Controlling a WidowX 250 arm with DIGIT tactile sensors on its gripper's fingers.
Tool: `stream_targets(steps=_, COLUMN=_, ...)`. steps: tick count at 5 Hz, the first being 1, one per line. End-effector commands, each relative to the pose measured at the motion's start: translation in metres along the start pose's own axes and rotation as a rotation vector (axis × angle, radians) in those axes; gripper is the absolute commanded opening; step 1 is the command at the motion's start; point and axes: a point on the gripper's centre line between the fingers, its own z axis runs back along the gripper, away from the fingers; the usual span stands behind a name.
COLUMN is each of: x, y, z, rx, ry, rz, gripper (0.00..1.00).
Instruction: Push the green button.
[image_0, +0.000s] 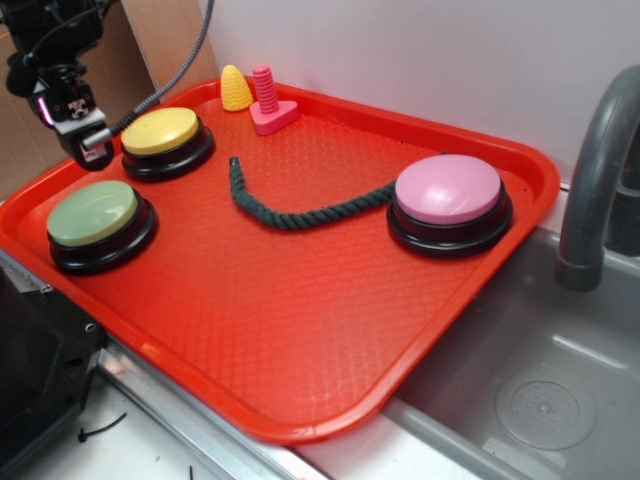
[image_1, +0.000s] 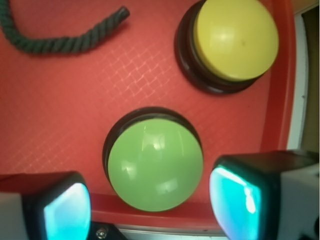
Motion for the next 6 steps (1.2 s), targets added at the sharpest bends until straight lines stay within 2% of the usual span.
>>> stream_targets(steps=1, x=0.013, y=-0.004, z=0.022, rx=0.027, ry=-0.05, rz=-0.019, gripper=1.0)
stream_targets(steps=5, x=0.026, y=-0.008, z=0.051, rx=0.003, ry=-0.091, rz=-0.042, gripper=1.0)
stream_targets(steps=6, x=0.018, y=-0.005, z=0.06, rx=0.03, ry=-0.122, rz=-0.008, gripper=1.0)
